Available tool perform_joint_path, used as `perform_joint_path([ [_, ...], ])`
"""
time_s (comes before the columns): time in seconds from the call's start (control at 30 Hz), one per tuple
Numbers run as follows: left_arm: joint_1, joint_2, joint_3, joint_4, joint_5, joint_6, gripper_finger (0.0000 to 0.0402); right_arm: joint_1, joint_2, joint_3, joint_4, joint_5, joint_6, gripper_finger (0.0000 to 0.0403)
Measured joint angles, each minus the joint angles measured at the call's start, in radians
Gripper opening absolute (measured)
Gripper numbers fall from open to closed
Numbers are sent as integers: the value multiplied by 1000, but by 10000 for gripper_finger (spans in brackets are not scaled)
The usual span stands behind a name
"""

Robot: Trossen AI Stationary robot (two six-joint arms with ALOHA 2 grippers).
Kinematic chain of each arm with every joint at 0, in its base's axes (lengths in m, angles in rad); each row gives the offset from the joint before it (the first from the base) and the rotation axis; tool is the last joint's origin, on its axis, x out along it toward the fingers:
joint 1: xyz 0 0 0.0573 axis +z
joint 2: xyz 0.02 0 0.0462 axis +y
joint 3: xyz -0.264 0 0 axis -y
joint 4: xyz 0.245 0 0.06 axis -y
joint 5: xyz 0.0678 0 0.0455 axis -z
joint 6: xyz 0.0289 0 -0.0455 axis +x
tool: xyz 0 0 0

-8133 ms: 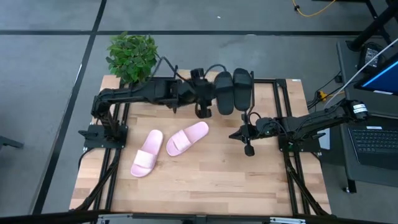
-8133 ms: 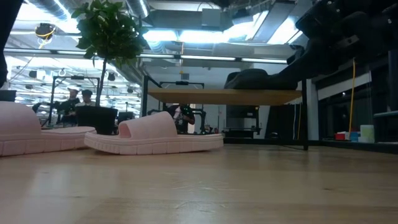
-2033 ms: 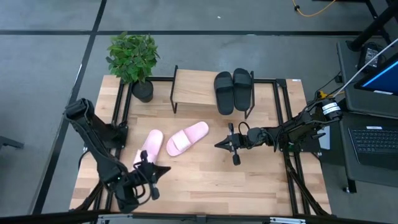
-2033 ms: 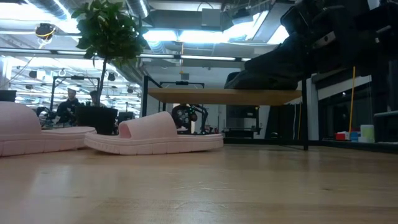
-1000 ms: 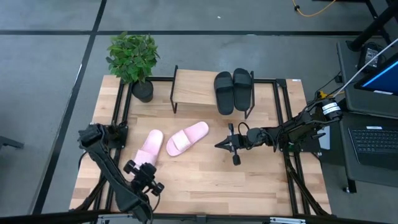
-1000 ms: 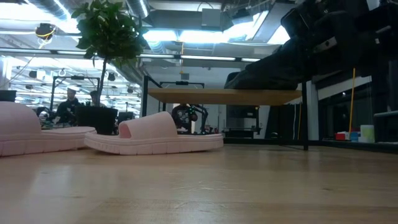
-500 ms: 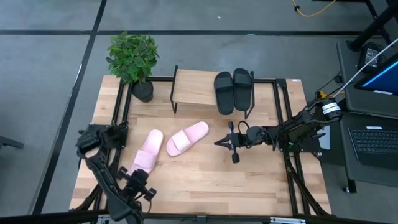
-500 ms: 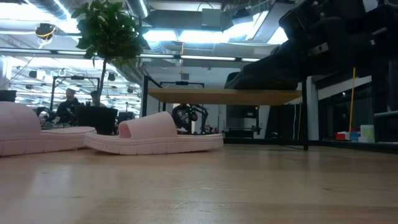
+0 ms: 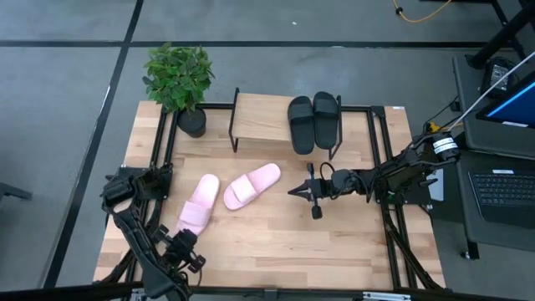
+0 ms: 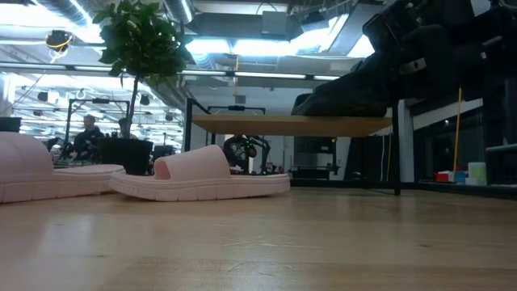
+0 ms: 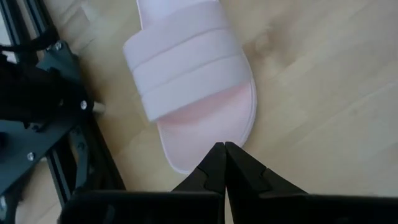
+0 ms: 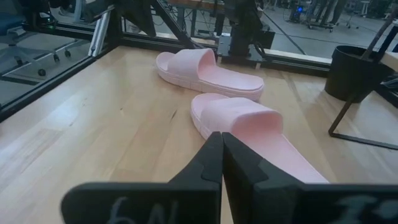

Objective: Pick and place slides into the shelf
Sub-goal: Put the left pink slide on the shelf

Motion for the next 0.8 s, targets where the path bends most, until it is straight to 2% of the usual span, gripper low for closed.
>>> perform_joint_path([
  [0.2,22,0,0,0,-1,27,11,0,0,0,15,0,24,10],
  [0.57,21,1,-1,12,-1,168,108,0,0,0,27,0,44,10],
  [0.8,20,3,-40,23,0,213,122,0,0,0,27,-1,51,10],
])
